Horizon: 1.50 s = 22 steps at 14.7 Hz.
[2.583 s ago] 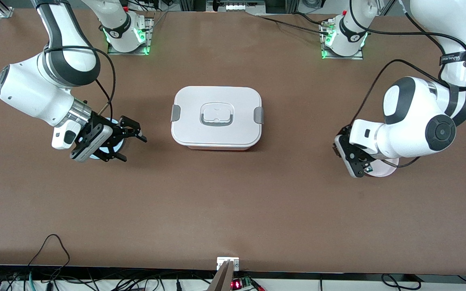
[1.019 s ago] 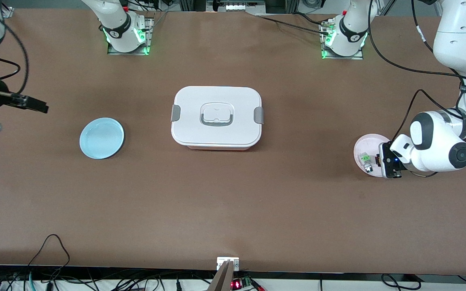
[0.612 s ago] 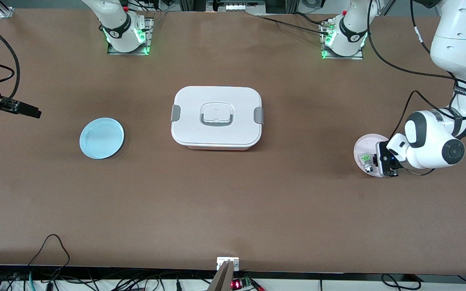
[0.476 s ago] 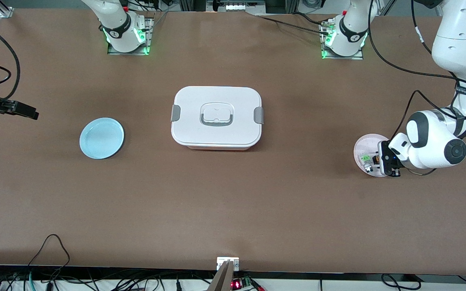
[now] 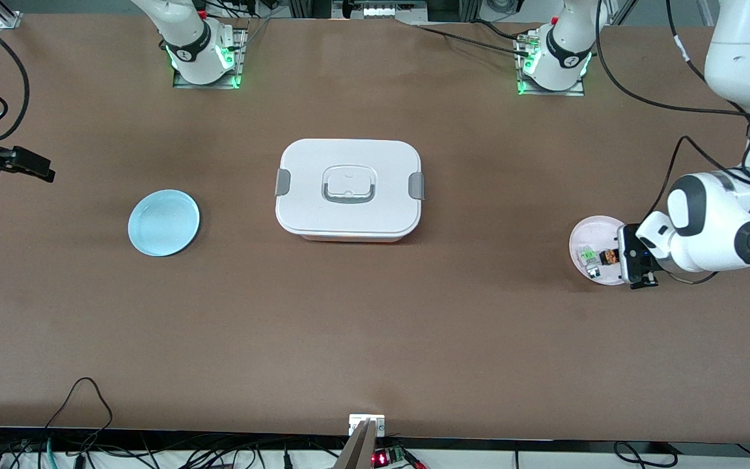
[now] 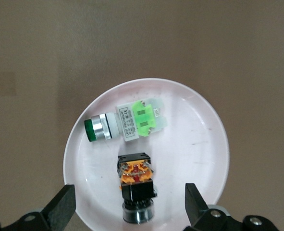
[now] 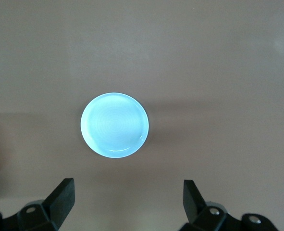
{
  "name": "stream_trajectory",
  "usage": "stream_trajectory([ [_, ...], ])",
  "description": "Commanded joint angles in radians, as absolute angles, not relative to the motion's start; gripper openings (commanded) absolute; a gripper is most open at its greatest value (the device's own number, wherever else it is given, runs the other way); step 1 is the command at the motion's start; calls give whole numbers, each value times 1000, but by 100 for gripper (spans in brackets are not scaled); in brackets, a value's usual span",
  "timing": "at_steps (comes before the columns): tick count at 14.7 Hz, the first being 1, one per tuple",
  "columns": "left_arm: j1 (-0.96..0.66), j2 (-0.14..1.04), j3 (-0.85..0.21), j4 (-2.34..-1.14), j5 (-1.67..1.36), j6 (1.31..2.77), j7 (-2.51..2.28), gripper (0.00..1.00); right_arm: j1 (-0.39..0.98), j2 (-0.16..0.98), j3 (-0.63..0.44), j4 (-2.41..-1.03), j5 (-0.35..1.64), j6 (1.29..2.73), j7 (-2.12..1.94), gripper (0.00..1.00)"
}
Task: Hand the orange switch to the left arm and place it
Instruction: 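Open the left gripper and release the orange switch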
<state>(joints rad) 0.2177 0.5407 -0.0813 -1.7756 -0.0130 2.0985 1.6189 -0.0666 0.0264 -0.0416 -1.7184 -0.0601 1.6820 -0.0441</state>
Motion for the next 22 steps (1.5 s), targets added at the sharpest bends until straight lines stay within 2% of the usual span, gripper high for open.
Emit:
stream_trajectory([
  [1,219,505,-100,-1709,8,1964,1554,100,-66,-41,-37,-1787,-71,1674,-54,100],
  [6,216,488,-112,-1536,12,1686,1473,100,-66,-35,-32,-1738,-58,1664,27,100],
  [11,118,428,-110,-1419,15,1448,1202,100,-67,-57,-37,-1721,-57,1631,-4,100],
  [16,74,286,-112,-1399,14,1358,806,100,-67,-83,-35,-1729,-55,1585,-2,100],
  [19,72,267,-121,-1364,-7,1318,552,100,-66,-84,-34,-1718,-57,1575,8,100],
  [22,54,180,-120,-1446,-25,1327,254,100,-66,-87,-34,-1712,-57,1569,8,100],
])
